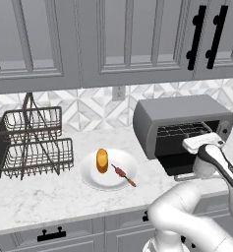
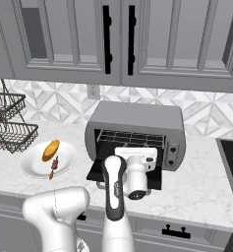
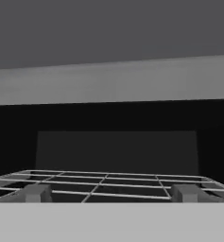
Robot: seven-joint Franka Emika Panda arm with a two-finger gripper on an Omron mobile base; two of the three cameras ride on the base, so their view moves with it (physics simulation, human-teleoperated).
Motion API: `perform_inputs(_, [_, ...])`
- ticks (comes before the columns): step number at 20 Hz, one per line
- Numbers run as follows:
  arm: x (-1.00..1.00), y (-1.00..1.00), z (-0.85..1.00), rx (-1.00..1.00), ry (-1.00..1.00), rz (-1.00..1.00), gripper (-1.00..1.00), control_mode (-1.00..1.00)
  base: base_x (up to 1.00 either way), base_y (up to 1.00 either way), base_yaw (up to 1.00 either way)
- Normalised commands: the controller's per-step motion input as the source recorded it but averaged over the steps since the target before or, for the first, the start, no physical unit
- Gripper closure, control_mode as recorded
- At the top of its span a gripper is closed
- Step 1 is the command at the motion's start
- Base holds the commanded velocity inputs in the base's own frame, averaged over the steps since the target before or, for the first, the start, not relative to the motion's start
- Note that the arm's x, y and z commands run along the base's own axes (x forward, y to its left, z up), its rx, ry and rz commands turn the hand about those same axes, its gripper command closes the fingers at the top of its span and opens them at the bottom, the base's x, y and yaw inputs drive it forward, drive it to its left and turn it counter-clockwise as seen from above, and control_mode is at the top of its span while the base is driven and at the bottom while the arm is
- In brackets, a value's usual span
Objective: Pick up the kebab skewer and baguette bread, and place them inside the toaster oven. Close the toaster oven door and start by setting the timer.
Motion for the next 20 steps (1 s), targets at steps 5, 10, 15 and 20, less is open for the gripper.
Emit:
perform_inputs(5, [0.26,0.00,-0.01,0.00,0.18,0.00,-1.00,-1.00,0.00,0.00,0.00])
perform_inputs(10, [0.20,0.00,0.00,0.00,0.14,0.00,-1.00,-1.00,0.00,0.00,0.00])
perform_inputs(15, [0.21,0.00,0.01,0.00,0.06,0.00,-1.00,-1.00,0.00,0.00,0.00])
perform_inputs(20, [0.06,0.00,-0.02,0.00,0.11,0.00,-1.00,-1.00,0.00,0.00,0.00])
